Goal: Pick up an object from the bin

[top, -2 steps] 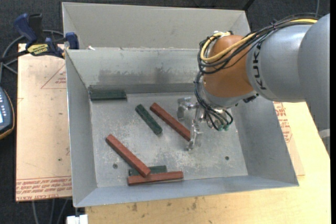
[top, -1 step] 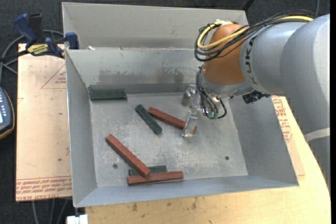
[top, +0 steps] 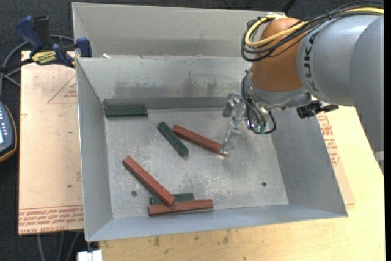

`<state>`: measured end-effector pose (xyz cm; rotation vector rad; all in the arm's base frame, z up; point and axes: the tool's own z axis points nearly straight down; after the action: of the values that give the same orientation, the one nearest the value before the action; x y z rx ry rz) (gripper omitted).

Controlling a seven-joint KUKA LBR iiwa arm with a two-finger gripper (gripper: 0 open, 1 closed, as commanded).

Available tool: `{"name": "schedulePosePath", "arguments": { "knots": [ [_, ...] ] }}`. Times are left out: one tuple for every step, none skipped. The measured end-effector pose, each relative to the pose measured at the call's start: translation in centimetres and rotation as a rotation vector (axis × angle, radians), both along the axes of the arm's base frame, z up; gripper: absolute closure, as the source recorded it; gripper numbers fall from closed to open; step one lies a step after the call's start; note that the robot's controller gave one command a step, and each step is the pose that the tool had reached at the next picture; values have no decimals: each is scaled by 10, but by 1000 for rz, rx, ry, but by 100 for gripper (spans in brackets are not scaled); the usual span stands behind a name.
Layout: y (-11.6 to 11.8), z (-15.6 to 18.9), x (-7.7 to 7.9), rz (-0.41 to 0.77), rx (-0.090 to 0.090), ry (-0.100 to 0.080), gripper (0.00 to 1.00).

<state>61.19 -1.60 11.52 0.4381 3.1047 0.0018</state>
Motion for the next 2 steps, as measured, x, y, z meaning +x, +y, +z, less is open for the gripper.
{"name": "schedulePosePath", "arguments": {
  "knots": [
    [23, -48, -24, 18, 1, 10, 0],
    [22, -44, -22, 17, 0, 3, 100]
  ]
}}
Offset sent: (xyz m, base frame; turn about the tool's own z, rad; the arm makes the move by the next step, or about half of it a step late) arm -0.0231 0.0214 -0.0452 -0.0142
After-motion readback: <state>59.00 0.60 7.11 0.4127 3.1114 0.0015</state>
